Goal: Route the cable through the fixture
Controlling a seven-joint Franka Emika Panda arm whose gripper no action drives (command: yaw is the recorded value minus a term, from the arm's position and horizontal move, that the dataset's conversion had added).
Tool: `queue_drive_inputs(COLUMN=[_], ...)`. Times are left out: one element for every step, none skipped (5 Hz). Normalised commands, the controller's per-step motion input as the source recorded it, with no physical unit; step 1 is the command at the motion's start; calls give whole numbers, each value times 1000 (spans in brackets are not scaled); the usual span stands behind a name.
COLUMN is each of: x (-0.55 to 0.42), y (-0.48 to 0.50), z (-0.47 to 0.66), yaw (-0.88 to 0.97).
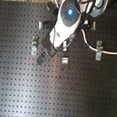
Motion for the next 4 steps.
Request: queue_drive_inputs(x=[-171, -181, -175, -162], y=[-177, -271, -144, -307], z=[16, 71, 7, 9], yaw=[454, -123, 0, 186])
